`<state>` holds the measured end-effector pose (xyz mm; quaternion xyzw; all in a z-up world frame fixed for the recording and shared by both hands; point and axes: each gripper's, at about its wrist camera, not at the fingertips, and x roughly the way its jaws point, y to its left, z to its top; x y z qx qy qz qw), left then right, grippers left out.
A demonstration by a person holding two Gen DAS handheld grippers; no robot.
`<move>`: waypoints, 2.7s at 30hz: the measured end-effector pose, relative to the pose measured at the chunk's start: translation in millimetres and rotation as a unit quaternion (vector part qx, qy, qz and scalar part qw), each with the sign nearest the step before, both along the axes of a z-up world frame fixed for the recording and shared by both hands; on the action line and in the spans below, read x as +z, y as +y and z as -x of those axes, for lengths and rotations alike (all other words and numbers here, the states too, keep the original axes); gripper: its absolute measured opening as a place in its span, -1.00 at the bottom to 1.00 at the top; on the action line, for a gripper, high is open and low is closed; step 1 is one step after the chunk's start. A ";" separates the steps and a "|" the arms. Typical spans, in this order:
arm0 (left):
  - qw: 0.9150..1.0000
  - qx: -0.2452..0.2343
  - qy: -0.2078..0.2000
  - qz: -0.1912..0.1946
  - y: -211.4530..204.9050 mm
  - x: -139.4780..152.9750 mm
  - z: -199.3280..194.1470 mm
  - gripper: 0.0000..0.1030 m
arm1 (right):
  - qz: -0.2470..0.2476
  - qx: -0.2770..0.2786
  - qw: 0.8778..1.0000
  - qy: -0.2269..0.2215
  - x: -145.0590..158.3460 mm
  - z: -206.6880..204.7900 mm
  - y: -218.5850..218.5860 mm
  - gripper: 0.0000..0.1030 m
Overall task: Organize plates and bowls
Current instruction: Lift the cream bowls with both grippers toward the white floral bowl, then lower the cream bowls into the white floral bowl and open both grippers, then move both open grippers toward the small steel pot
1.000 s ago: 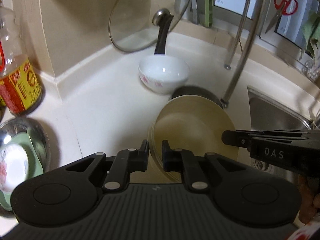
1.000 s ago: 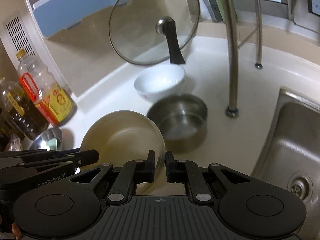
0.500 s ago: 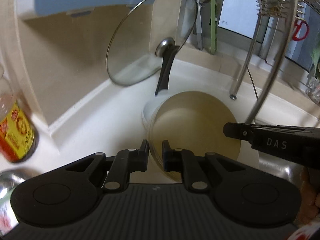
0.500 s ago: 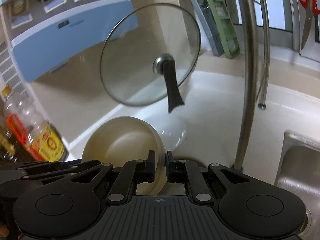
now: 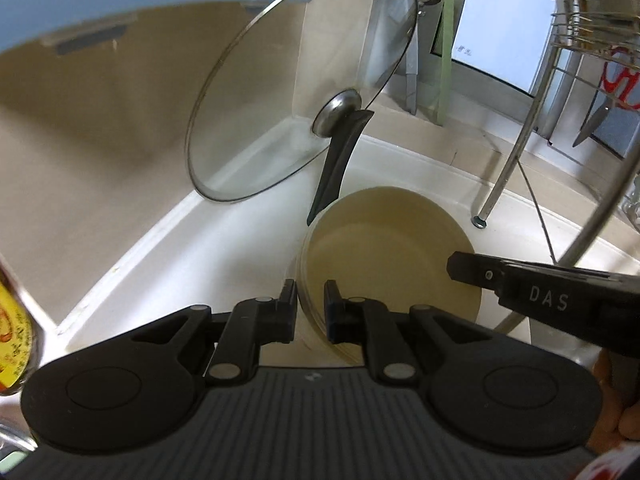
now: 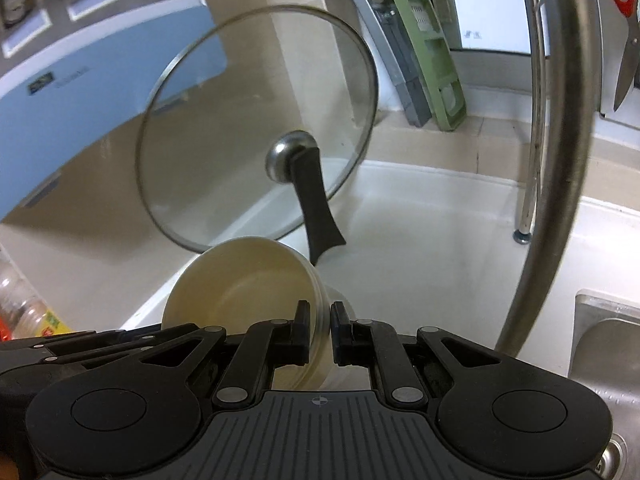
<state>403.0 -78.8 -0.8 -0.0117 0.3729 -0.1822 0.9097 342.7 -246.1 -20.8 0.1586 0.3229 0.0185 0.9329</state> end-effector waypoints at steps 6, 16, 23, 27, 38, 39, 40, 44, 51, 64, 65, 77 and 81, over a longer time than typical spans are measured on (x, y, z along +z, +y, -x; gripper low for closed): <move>1.000 -0.003 0.015 -0.006 -5.6 -10.4 -22.6 -0.77 | 0.000 -0.007 1.000 0.019 -10.4 -24.4 -2.3 -0.79; 0.999 -0.007 0.036 -0.009 -7.0 -20.4 -37.9 -0.76 | -0.017 -0.010 0.997 0.070 -28.7 -44.2 -7.2 -0.79; 0.999 -0.009 0.051 -0.012 -11.2 -27.7 -43.3 -0.76 | -0.011 -0.011 0.996 0.085 -31.2 -49.2 -8.5 -0.79; 0.998 -0.009 0.058 -0.013 -12.0 -31.7 -44.1 -0.76 | -0.011 -0.010 0.996 0.088 -33.3 -52.0 -9.0 -0.79; 0.999 -0.012 0.043 -0.012 -10.7 -28.0 -37.3 -0.67 | 0.008 -0.010 0.998 0.069 -30.1 -42.6 -4.9 -0.57; 0.999 -0.013 0.041 -0.012 -9.8 -27.3 -35.3 -0.66 | 0.004 -0.009 0.998 0.066 -29.7 -40.3 -5.2 -0.49; 0.999 -0.014 0.039 -0.011 -9.3 -26.8 -33.9 -0.65 | 0.001 -0.008 0.998 0.062 -29.1 -38.1 -5.3 -0.34; 0.999 -0.008 0.032 -0.010 -5.7 -22.2 -24.8 -0.64 | -0.004 -0.008 0.999 0.041 -21.8 -25.5 -4.4 -0.25; 1.000 0.000 0.006 -0.014 4.6 -7.7 5.7 -0.64 | -0.012 0.008 1.000 0.015 -9.3 4.7 -0.6 -0.24; 0.999 -0.006 -0.016 -0.036 16.7 3.8 88.9 -0.64 | -0.048 0.007 0.999 0.003 -4.4 82.6 -11.2 -0.22; 0.999 -0.006 -0.016 -0.036 17.1 3.2 95.5 -0.64 | -0.049 0.005 0.999 0.002 -4.6 89.4 -12.8 -0.22; 0.999 0.008 -0.004 -0.037 13.9 3.2 166.4 -0.64 | -0.064 0.025 0.997 0.016 -15.4 156.7 -16.7 -0.21; 0.999 0.015 -0.006 -0.040 10.7 4.5 188.1 -0.64 | -0.066 0.032 0.997 0.023 -18.8 175.2 -17.8 -0.21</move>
